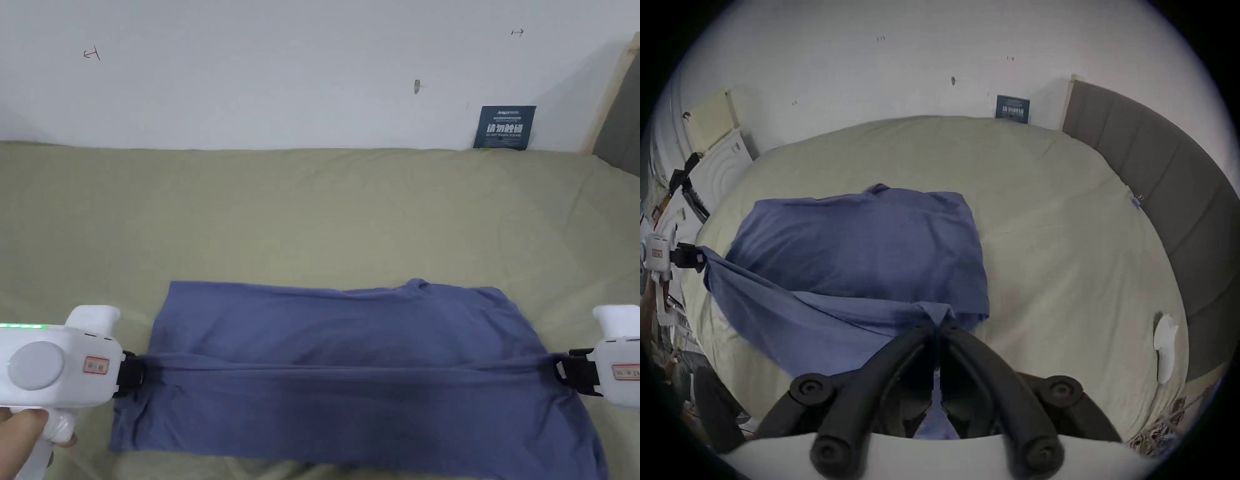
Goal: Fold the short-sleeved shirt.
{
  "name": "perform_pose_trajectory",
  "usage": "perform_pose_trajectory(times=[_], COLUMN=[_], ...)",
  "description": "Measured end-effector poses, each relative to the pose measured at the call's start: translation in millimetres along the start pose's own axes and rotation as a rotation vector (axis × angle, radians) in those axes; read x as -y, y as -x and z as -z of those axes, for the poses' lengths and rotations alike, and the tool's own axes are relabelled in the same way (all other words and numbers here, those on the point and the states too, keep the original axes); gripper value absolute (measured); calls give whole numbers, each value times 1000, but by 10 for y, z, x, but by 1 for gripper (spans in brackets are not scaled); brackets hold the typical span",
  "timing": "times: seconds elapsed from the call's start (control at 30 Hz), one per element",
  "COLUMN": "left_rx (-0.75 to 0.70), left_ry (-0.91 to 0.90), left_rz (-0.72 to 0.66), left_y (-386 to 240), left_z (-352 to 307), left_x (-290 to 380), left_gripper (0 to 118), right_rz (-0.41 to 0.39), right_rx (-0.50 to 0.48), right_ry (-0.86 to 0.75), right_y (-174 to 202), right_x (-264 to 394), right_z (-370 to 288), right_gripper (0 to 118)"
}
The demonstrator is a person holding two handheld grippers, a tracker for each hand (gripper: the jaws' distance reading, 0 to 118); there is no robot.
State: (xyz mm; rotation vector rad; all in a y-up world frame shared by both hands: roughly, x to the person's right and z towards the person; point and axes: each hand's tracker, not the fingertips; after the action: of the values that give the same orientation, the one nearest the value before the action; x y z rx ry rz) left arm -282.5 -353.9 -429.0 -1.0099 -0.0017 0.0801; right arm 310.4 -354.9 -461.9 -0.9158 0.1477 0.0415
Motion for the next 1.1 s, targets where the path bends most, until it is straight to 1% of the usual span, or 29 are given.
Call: perform_pose_trajectory(times=[0.07, 0.1, 0.13, 0.17, 0.2, 0.23, 0.27, 0.4, 0.43, 0.47, 0.5, 0.53, 0.57, 0.6, 0.63, 0.7, 0.9, 0.93, 1.0, 1.03, 1.07, 1.1], left_rx=[8, 10, 24, 39, 36, 31, 26, -12, -25, -40, -58, -56, -53, -59, -49, -40, -16, -17, -37, -42, -39, -38], left_ry=[22, 28, 35, 40, 34, 23, 1, -75, -97, -114, -135, -124, -118, -125, -109, -104, -67, -57, -49, -43, -20, -42], left_rz=[10, 10, 5, -29, -58, -66, -68, -79, -81, -81, -87, -86, -82, -84, -79, -87, -114, -121, -127, -133, -139, -143], left_y=[-16, -18, 6, 27, 57, 76, 90, 144, 134, 137, 145, 143, 164, 178, 190, 134, 133, 154, 122, 150, 174, 125], left_z=[147, 218, 277, 316, 335, 345, 302, -95, -223, -322, -418, -463, -360, -375, -365, -340, -67, 3, 77, 158, 236, 285], left_x=[-48, -69, -89, -97, -88, -57, -14, 246, 334, 416, 516, 603, 649, 711, 753, 826, 783, 760, 730, 706, 692, 689], left_gripper=[5, 5, 7, 21, 59, 111, 118, 113, 103, 85, 56, 0, 0, 0, 0, 0, 0, 20, 108, 117, 118, 118], right_rz=[9, 40, 78, 111, 121, 148, 144, 128, 141, 150, 144, 147, 148, 154, 136, 142, 137, 134, 135, 137, 136, 136], right_rx=[-6, -13, -24, -30, -23, -17, -18, -22, -21, -16, -20, -23, -13, 18, 28, -2, -2, -1, -4, -6, -7, -4], right_ry=[34, 53, 57, 44, 46, 27, 29, -7, -33, -63, -93, -92, -110, -133, -135, -120, -113, -108, -98, -94, -90, -87], right_y=[-5, -1, -18, -37, -27, -12, 11, 65, 102, 139, 106, 149, 187, 200, 157, 165, 174, 173, 155, 146, 138, 134], right_x=[-11, -6, 15, 27, 74, 114, 155, 434, 527, 612, 693, 764, 831, 914, 943, 1032, 1128, 1130, 1130, 1102, 1094, 1086], right_z=[166, 230, 263, 288, 273, 215, 166, -178, -287, -382, -467, -546, -615, -638, -652, -673, -642, -618, -565, -541, -517, -493], right_gripper=[4, 5, 13, 40, 69, 79, 78, 78, 77, 76, 71, 35, 1, 1, 1, 1, 1, 1, 1, 1, 1, 1])
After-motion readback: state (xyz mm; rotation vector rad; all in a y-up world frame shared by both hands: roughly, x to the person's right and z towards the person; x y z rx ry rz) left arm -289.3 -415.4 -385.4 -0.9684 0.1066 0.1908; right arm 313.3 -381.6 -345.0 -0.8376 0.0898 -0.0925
